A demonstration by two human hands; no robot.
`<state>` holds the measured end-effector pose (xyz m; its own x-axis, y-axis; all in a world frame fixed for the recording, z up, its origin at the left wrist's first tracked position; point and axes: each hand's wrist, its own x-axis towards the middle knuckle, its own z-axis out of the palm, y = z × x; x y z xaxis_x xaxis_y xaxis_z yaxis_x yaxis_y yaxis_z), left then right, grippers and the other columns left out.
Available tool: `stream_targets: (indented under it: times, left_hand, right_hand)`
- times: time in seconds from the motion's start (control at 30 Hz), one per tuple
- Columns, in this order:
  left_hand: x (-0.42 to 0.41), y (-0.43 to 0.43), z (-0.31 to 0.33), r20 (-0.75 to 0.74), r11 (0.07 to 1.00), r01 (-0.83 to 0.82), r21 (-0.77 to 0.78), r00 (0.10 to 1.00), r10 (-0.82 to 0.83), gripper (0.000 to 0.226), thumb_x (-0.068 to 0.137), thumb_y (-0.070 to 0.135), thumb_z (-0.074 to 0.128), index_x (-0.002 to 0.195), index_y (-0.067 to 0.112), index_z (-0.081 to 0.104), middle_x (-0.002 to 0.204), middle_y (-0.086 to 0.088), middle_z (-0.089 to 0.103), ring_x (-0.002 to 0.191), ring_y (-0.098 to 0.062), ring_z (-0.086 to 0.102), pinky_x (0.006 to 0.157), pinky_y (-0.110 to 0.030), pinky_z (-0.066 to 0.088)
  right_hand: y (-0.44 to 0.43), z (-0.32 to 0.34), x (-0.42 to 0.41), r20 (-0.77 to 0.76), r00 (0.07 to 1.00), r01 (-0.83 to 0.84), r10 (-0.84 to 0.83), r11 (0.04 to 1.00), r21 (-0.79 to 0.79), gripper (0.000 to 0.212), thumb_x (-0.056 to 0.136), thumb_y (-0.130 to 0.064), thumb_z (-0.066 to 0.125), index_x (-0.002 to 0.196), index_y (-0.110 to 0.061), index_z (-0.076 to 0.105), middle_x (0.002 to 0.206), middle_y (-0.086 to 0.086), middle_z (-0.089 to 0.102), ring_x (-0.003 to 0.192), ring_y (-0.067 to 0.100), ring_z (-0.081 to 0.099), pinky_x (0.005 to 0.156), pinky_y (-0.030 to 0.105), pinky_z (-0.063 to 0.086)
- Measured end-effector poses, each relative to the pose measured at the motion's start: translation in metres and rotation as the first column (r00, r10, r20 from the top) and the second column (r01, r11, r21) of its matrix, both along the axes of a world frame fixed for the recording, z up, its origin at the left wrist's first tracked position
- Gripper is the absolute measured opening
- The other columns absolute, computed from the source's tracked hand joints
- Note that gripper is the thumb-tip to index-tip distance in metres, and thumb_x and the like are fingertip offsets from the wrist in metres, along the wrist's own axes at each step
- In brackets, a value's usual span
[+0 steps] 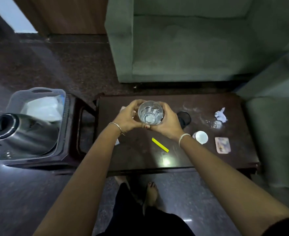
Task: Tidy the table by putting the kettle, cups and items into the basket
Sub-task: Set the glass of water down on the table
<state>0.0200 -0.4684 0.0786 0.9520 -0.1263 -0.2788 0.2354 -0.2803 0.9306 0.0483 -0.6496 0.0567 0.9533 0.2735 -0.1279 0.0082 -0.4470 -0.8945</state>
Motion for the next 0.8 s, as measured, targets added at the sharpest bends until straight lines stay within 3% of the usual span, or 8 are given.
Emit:
stream_targets:
  times: [0.07, 0.23, 0.4, 0.57, 0.8]
  left_hand:
    - [-0.004, -0.026, -0.012, -0.017, 1.000, 0.022, 0.001, 1.000, -0.022, 0.083, 0.061, -0.005, 0.085, 0.132, 0.006, 0.044, 0.122, 0.000, 0.055, 0.108, -0.010, 0.055, 0.091, -0.018, 0.049]
    - [-0.005, -0.074, -0.048, -0.088, 0.992, 0.086, 0.094, 0.993, -0.077, 0.089, 0.059, 0.005, 0.089, 0.136, 0.018, 0.045, 0.129, -0.007, 0.059, 0.113, -0.023, 0.061, 0.097, -0.038, 0.051]
    - [0.002, -0.112, -0.093, -0.134, 0.971, 0.181, 0.153, 0.978, -0.161, 0.091, 0.058, 0.009, 0.089, 0.136, 0.026, 0.046, 0.119, 0.010, 0.062, 0.109, -0.015, 0.065, 0.090, -0.016, 0.050]
    - [0.015, -0.144, -0.141, -0.189, 0.946, 0.242, 0.214, 0.961, -0.203, 0.094, 0.057, 0.010, 0.088, 0.139, 0.025, 0.044, 0.124, 0.000, 0.065, 0.112, -0.021, 0.062, 0.098, -0.038, 0.050]
    - [0.029, -0.172, -0.187, -0.276, 0.900, 0.329, 0.285, 0.928, -0.252, 0.095, 0.059, 0.013, 0.087, 0.141, 0.027, 0.040, 0.123, -0.005, 0.066, 0.111, -0.026, 0.063, 0.097, -0.040, 0.050]
  right_hand:
    - [-0.025, -0.010, -0.009, -0.014, 0.999, 0.029, -0.030, 0.999, -0.029, 0.073, 0.048, -0.034, 0.089, 0.109, -0.044, 0.049, 0.104, -0.016, 0.069, 0.098, 0.004, 0.066, 0.086, 0.037, 0.056]
    - [-0.070, -0.040, -0.027, -0.050, 0.994, 0.098, -0.101, 0.993, -0.068, 0.072, 0.052, -0.032, 0.087, 0.114, -0.036, 0.051, 0.106, -0.013, 0.068, 0.098, 0.008, 0.066, 0.085, 0.041, 0.055]
    - [-0.102, -0.085, -0.035, -0.115, 0.977, 0.166, -0.179, 0.980, -0.113, 0.086, 0.050, -0.040, 0.088, 0.125, -0.035, 0.047, 0.111, -0.014, 0.067, 0.101, 0.012, 0.066, 0.086, 0.040, 0.055]
    - [-0.126, -0.129, -0.033, -0.145, 0.962, 0.200, -0.230, 0.960, -0.194, 0.079, 0.053, -0.033, 0.087, 0.121, -0.030, 0.048, 0.110, -0.009, 0.066, 0.097, 0.017, 0.066, 0.081, 0.039, 0.056]
    - [-0.143, -0.172, -0.025, -0.199, 0.933, 0.231, -0.301, 0.922, -0.310, 0.064, 0.062, -0.034, 0.084, 0.115, -0.026, 0.048, 0.109, -0.004, 0.066, 0.092, 0.021, 0.066, 0.075, 0.034, 0.055]
